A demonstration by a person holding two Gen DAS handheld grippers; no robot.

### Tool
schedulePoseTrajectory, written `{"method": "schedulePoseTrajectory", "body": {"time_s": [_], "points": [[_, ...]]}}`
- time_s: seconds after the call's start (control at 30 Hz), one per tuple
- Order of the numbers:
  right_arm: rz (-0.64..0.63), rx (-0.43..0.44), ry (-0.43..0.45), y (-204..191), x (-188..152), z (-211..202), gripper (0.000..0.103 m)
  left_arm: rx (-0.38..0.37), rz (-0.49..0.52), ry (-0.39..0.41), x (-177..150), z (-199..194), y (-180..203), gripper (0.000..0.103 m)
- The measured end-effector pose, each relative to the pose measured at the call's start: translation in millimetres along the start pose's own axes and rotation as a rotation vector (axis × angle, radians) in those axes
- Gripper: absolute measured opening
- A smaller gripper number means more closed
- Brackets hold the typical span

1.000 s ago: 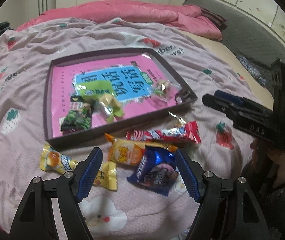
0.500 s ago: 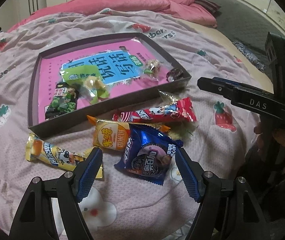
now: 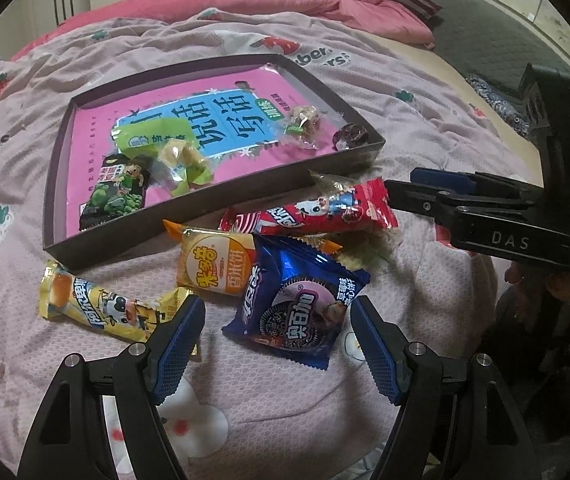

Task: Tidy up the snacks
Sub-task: 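Grasp the blue cookie packet with the left tool while the right tool grasps the pastry bag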

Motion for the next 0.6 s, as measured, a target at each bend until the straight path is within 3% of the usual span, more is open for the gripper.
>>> {"method": "schedulePoseTrajectory", "body": {"time_s": [0.6], "points": [[-0.065,0.055,-0.069,-24.7,-2.4,30.3,0.06,0.007,0.0,-0.026,-2.7,10.2,-0.6,0.077]]}}
Point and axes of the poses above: each gripper's, at about its wrist camera, not at the fingertips, and z roughly the way its jaws point, y to its right, x to its top, the point moved 5 cm from there along z, roughly the way its jaws point, and after that the axes turned 8 degrees about -y, right-handed, at the moved point
